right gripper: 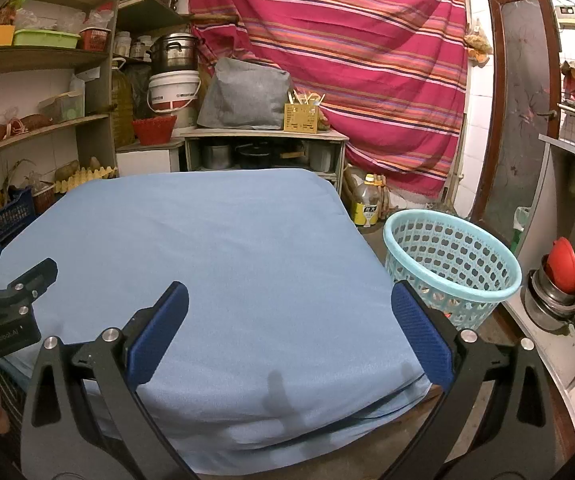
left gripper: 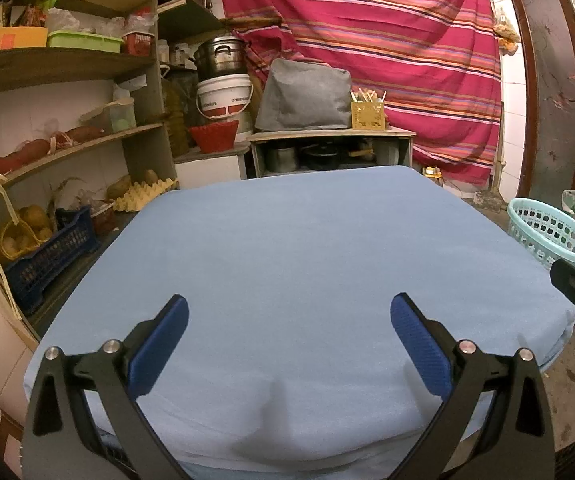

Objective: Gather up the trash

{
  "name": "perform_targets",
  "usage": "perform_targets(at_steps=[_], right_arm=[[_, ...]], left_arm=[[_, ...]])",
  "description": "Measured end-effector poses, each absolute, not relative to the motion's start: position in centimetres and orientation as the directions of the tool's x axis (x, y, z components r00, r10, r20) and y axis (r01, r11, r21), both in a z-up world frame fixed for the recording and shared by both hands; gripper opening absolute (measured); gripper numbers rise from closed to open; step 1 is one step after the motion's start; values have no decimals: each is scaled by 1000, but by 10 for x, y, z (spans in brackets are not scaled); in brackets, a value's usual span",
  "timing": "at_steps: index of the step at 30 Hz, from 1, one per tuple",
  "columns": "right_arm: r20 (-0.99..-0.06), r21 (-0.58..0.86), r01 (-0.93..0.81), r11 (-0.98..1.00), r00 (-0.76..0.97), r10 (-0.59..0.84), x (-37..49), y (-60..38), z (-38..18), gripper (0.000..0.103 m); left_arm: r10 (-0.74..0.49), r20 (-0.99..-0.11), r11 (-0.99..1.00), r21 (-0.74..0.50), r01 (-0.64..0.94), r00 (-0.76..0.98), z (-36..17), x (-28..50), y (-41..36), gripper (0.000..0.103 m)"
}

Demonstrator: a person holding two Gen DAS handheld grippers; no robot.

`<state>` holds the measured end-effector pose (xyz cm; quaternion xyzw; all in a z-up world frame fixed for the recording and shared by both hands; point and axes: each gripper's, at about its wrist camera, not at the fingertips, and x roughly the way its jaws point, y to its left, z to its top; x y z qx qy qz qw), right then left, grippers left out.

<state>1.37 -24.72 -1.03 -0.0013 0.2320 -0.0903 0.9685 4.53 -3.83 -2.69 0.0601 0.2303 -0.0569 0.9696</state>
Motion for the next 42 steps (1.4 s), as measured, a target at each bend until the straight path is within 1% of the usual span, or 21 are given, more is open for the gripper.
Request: perform_targets(at_steps=[42], right_arm=[[-447, -45, 174, 984, 877, -176, 13, -246, -12, 99]], left_arm=[[-75, -431, 986, 100, 130, 899, -23, 42, -41, 99]])
